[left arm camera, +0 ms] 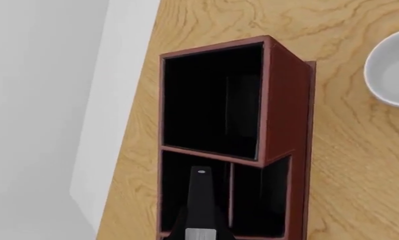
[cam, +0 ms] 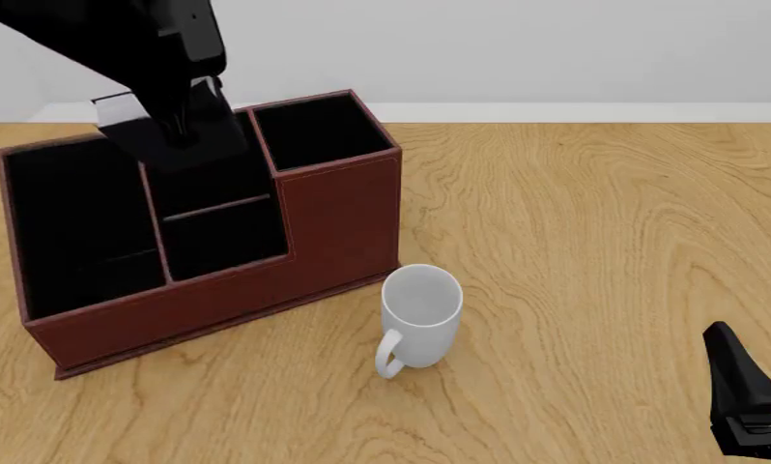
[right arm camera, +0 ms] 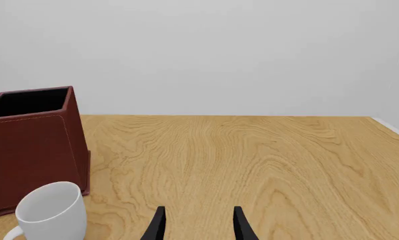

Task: Pick up the book and place it in the front compartment of the caddy.

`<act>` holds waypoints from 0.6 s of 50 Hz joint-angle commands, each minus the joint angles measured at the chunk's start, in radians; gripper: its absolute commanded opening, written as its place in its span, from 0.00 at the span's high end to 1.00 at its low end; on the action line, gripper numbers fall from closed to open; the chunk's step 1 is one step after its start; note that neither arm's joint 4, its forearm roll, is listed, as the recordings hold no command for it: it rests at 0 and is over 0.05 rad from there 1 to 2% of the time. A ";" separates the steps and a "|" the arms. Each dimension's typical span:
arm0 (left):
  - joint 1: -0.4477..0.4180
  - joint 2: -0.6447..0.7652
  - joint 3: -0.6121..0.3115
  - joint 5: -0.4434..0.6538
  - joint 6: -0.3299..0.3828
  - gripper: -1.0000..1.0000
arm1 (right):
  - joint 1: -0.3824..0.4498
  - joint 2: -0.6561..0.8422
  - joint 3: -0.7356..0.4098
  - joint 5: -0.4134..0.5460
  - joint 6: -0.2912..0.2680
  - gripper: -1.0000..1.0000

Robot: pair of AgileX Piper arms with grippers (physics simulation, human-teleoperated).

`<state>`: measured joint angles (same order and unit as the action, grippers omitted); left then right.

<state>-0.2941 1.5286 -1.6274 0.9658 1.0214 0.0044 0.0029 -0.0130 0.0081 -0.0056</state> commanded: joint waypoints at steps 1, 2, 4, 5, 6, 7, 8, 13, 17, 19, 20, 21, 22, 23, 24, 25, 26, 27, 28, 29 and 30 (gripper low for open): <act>0.011 0.011 0.024 -0.041 0.023 1.00 | 0.000 0.000 0.000 0.000 0.000 0.00; 0.013 0.015 0.021 -0.046 0.020 1.00 | 0.000 0.000 0.000 0.000 0.000 0.00; 0.008 0.017 0.021 -0.046 0.015 1.00 | 0.000 0.000 0.000 0.000 0.000 0.00; 0.008 0.018 0.023 -0.050 0.015 1.00 | 0.000 0.000 0.000 0.000 0.000 0.00; 0.007 0.023 0.014 -0.048 0.007 1.00 | 0.000 0.000 0.000 0.000 0.000 0.00; 0.005 0.022 0.019 -0.048 0.008 1.00 | 0.000 0.000 0.000 0.000 0.000 0.00; 0.005 0.019 0.031 -0.053 0.014 1.00 | 0.000 0.000 0.000 0.000 0.000 0.00; 0.001 0.031 0.027 -0.062 0.002 1.00 | 0.000 0.000 0.000 0.000 0.000 0.00; -0.001 0.038 0.032 -0.065 -0.005 1.00 | 0.000 0.000 0.000 0.000 0.000 0.00; 0.013 0.045 0.041 -0.084 0.011 1.00 | 0.000 0.000 0.000 0.000 0.000 0.00; 0.010 0.046 0.041 -0.077 0.006 1.00 | 0.000 0.000 0.000 0.000 0.000 0.00; 0.010 0.042 0.052 -0.080 0.011 1.00 | 0.000 0.000 0.000 0.000 0.000 0.00; 0.018 0.046 0.051 -0.089 0.015 1.00 | 0.000 0.000 0.000 0.000 0.000 0.00; 0.016 0.045 0.049 -0.083 0.010 1.00 | 0.000 0.000 0.000 0.000 0.000 0.00; 0.013 0.038 0.061 -0.083 0.014 1.00 | 0.000 0.000 0.000 0.000 0.000 0.00; 0.018 0.043 0.069 -0.103 0.012 1.00 | 0.000 0.000 0.000 0.000 0.000 0.00; 0.016 0.042 0.077 -0.109 0.011 1.00 | 0.000 0.000 0.000 0.000 0.000 0.00; 0.013 0.039 0.094 -0.116 0.010 1.00 | 0.000 0.000 0.000 0.000 0.000 0.00; 0.015 0.040 0.098 -0.122 0.012 1.00 | 0.000 0.000 0.000 0.000 0.000 0.00; 0.017 0.045 0.079 -0.109 0.009 1.00 | 0.000 0.000 0.000 0.000 0.000 0.00; 0.015 0.043 0.085 -0.110 0.010 1.00 | 0.000 0.000 0.000 0.000 0.000 0.00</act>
<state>-0.2834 1.5716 -1.5615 0.8866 1.0149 0.0044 0.0029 -0.0130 0.0080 -0.0055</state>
